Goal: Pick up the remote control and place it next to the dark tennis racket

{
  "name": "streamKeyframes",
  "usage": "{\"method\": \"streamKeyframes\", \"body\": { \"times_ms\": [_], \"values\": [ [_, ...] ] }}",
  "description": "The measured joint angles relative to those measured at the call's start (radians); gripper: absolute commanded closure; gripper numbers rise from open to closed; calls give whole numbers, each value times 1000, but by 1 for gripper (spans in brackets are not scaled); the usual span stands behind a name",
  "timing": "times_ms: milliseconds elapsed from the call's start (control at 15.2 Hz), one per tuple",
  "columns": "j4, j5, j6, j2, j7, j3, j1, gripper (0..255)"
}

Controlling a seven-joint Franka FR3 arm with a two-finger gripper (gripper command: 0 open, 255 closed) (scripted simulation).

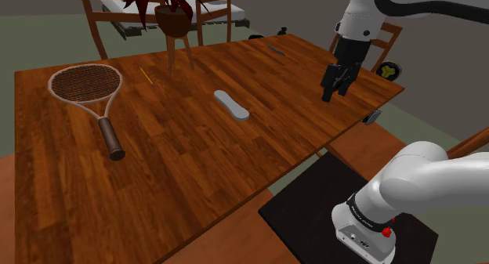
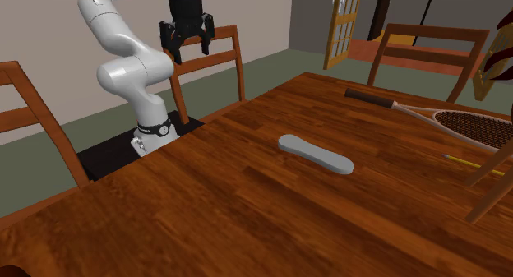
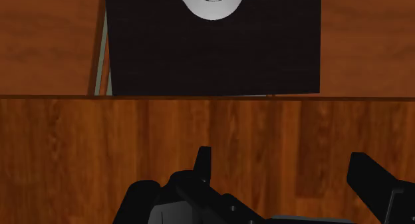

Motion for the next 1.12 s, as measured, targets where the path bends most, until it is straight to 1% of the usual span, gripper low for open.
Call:
{"method": "streamKeyframes", "body": {
  "times_ms": [132, 330, 792, 924, 1122],
  "values": [
    [-1, 2, 16, 13, 3, 4, 1, 0],
    [-2, 10, 100, 83, 20, 28, 5, 0],
    [41, 8, 310, 296, 63, 81, 8, 0],
    [89, 3, 353, 375, 86, 100, 10, 0],
    [125, -10, 431, 474, 111, 119, 11, 0]
  ]
}}
